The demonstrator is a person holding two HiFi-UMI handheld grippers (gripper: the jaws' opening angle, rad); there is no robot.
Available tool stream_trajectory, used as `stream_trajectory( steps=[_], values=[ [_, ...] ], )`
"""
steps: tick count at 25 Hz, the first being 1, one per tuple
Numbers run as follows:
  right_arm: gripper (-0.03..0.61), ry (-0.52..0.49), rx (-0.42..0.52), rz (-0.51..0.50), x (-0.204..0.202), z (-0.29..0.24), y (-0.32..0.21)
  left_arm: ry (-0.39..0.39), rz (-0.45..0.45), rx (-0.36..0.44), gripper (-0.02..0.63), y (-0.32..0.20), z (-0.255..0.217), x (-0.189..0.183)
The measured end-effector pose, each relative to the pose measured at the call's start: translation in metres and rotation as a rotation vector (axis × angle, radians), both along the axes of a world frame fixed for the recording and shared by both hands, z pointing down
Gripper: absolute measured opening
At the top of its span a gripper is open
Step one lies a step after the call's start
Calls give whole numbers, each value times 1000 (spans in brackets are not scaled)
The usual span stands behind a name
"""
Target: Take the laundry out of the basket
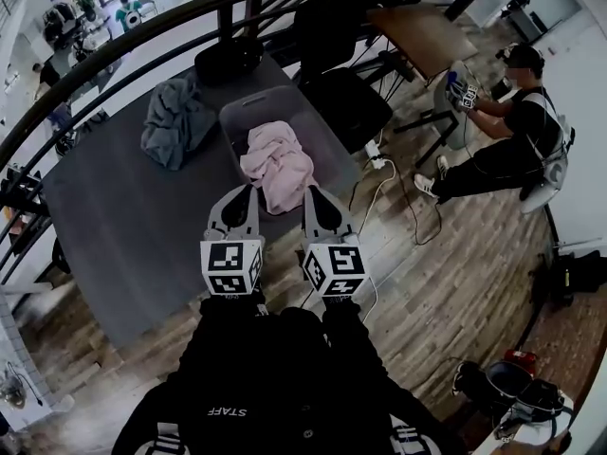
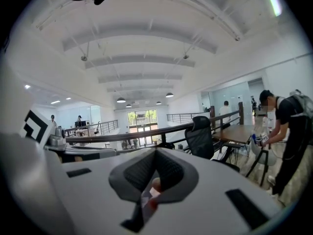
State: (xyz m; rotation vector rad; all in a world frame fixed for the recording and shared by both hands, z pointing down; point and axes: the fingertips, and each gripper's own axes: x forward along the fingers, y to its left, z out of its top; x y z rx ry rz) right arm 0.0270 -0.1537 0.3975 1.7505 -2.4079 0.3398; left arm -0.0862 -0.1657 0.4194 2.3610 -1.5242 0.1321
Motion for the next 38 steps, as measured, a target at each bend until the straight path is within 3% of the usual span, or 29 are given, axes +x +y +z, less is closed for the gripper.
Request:
stream_trajectory(
  steps=[11,21,38],
  values=[
    [14,13,-81,-14,25,42,-63,-5,-30,-66,-3,-59,38,20],
    [19,4,-287,-113,27,119,-124,-13,-108,-189,-3,-100,93,19],
    [145,53,-498,-241,0,202,-202,-9,-128,-395,-3,-174,155,29]
  ],
)
